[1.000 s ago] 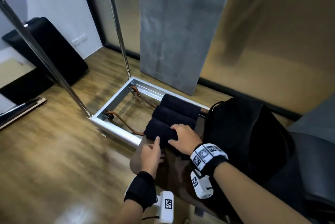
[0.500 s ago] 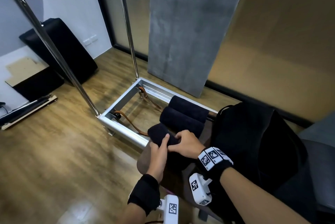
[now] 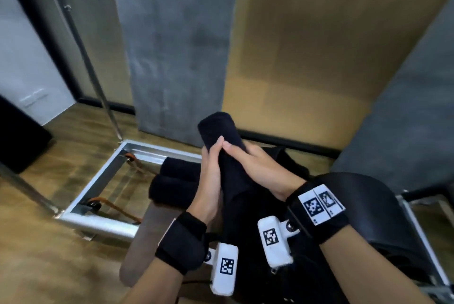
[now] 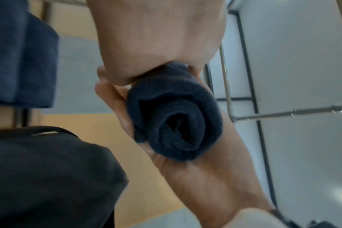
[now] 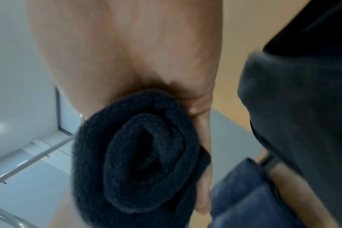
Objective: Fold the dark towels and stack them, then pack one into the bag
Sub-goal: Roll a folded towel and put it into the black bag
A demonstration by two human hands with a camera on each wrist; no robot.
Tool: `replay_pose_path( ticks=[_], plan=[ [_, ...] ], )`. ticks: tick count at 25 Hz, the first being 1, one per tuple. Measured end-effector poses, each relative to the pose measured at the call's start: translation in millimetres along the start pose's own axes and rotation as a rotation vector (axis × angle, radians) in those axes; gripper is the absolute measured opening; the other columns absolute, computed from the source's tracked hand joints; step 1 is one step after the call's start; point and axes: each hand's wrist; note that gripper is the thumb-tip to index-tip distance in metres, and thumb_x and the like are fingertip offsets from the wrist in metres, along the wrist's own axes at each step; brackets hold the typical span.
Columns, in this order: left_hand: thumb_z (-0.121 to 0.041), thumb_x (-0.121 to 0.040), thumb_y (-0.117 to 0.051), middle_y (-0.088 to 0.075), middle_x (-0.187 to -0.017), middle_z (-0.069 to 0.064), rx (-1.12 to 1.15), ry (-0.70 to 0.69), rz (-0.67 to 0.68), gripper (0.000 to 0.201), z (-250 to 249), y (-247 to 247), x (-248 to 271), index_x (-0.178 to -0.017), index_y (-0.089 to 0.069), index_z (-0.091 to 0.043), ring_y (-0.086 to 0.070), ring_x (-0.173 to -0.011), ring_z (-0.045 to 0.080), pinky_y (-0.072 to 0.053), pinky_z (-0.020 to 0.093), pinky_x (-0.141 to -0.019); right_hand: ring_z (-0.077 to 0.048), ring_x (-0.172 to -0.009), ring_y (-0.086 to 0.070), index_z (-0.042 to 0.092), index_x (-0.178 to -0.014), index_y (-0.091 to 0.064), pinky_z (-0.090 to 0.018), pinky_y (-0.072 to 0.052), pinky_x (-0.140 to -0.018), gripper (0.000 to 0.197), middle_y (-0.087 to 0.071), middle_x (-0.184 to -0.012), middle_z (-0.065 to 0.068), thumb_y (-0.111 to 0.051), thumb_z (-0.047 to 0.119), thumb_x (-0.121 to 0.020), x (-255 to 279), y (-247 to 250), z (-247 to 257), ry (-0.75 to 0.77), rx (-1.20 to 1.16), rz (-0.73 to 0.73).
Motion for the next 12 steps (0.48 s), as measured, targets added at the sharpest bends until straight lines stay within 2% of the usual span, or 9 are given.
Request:
replay_pose_path(
  ticks=[1,3,4,6,8,10,12],
  plan=[
    [-0.076,-0.087,-0.062,-0.072,-0.131,0.011,-0.135,-0.021,0.040,0.073,3,-17,-2,-0.139,-0.064,-0.024,-0.072,-0.118,0.026,-0.062,0.039,-0.091,-0.018,-0.107,-0.075,0.020,-0.122,-0.072,-0.048,-0.056,-0.102,0.039,-0.079,-0.113,-0.001,-0.063,0.050,-0.099,9,19,6,0.006,0.018,-0.082],
    [-0.088,-0.089,-0.037,-0.059,-0.141,0.001,-0.598,-0.140,0.138,0.081,13,-37,-3,-0.142,-0.057,-0.031,-0.058,-0.134,0.022,-0.046,0.049,-0.113,-0.021,-0.103,-0.075,0.018,-0.118,-0.073,-0.051,-0.056,-0.101,0.041,-0.079,-0.109,-0.002,-0.060,0.052,-0.099,27,57,12,-0.028,0.099,-0.233],
    [-0.085,-0.093,-0.029,-0.052,-0.136,-0.004,-0.860,-0.229,0.178,0.073,20,-40,-3,-0.140,-0.054,-0.034,-0.054,-0.132,0.021,-0.042,0.051,-0.114,-0.021,-0.102,-0.075,0.018,-0.117,-0.073,-0.050,-0.055,-0.101,0.044,-0.079,-0.108,-0.002,-0.059,0.055,-0.099,35,75,11,-0.067,0.169,-0.296],
    [-0.069,-0.102,-0.035,-0.042,-0.124,-0.006,-1.236,-0.388,0.218,0.047,32,-42,0,-0.137,-0.047,-0.040,-0.054,-0.122,0.024,-0.047,0.050,-0.104,-0.023,-0.098,-0.073,0.015,-0.114,-0.073,-0.047,-0.056,-0.098,0.051,-0.077,-0.106,-0.003,-0.056,0.061,-0.096,50,103,1,-0.200,0.316,-0.407],
    [-0.058,-0.103,-0.049,-0.035,-0.118,-0.004,-1.443,-0.417,0.260,0.038,42,-40,6,-0.137,-0.043,-0.041,-0.052,-0.116,0.024,-0.052,0.044,-0.093,-0.022,-0.087,-0.074,0.014,-0.106,-0.071,-0.039,-0.057,-0.084,0.053,-0.076,-0.098,-0.004,-0.057,0.063,-0.092,61,120,-12,-0.346,0.352,-0.451],
    [-0.049,-0.102,-0.055,-0.031,-0.115,-0.004,-1.623,-0.399,0.323,0.037,52,-40,10,-0.136,-0.043,-0.040,-0.050,-0.112,0.021,-0.052,0.038,-0.085,-0.021,-0.080,-0.075,0.016,-0.101,-0.069,-0.033,-0.054,-0.070,0.050,-0.076,-0.092,-0.004,-0.060,0.063,-0.088,66,127,-29,-0.447,0.365,-0.403],
    [-0.032,-0.104,-0.053,-0.035,-0.120,-0.003,-1.769,-0.372,0.354,0.032,55,-42,11,-0.136,-0.051,-0.032,-0.050,-0.112,0.020,-0.050,0.037,-0.080,-0.021,-0.077,-0.075,0.016,-0.102,-0.067,-0.031,-0.051,-0.064,0.050,-0.076,-0.089,-0.003,-0.061,0.063,-0.086,61,126,-45,-0.530,0.389,-0.315]
  ],
)
Point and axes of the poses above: each hand's wrist, its own x-axis away from the middle knuckle, its own y-axis out of the back of the hand, z = x × y
